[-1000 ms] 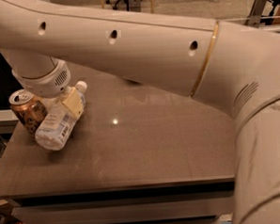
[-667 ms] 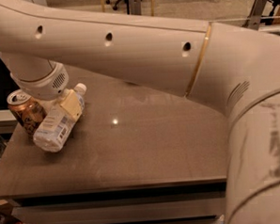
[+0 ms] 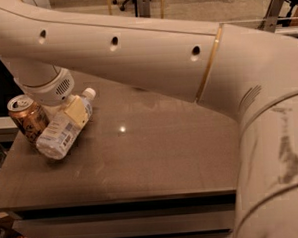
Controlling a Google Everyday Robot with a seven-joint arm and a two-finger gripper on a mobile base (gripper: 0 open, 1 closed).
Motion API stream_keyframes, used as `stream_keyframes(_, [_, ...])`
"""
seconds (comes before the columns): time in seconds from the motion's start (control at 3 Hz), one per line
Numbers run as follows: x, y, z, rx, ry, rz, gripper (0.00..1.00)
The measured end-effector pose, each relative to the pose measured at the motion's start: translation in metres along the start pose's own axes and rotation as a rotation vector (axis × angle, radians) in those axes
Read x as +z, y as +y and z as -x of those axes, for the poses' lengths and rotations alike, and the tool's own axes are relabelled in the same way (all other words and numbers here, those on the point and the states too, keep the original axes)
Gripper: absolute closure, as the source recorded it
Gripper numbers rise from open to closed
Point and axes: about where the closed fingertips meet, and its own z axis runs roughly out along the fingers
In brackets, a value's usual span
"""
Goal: Move blue plastic bottle near orange can
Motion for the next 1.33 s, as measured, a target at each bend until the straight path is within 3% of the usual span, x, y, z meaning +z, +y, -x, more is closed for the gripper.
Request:
stream_keyframes(0.33, [0.0000, -0.0013, -0.0057, 0.030, 0.009, -0.001, 0.12])
stream_keyframes(0.67, [0.0005, -0.0053, -0.0137, 0.057, 0.012, -0.001, 0.00])
stream_keyframes(1.33, [0.0031, -0.0066, -0.0144, 0.055, -0.003, 0.002, 0.00])
